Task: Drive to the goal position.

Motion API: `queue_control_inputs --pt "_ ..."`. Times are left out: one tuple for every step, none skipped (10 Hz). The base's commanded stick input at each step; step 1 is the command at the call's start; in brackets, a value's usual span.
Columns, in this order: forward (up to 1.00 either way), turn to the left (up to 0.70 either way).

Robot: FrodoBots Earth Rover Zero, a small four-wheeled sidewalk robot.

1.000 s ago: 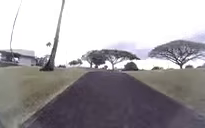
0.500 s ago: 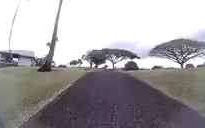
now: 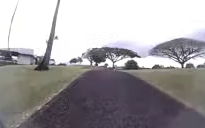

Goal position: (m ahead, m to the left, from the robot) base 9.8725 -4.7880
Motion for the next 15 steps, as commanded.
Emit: queue_control_inputs --pt "0.84 0.0" --pt "0.84 0.0" --pt "0.84 0.0" --pt "0.84 0.0" --pt "0.84 0.0" --pt "0.84 0.0" --pt "0.84 0.0" --pt "0.84 0.0" --pt "0.84 0.0" --pt "0.84 0.0" --pt "0.84 0.0" --pt "0.84 0.0" --pt "0.84 -0.01" --pt "0.84 -0.14" --pt "0.83 -0.33"
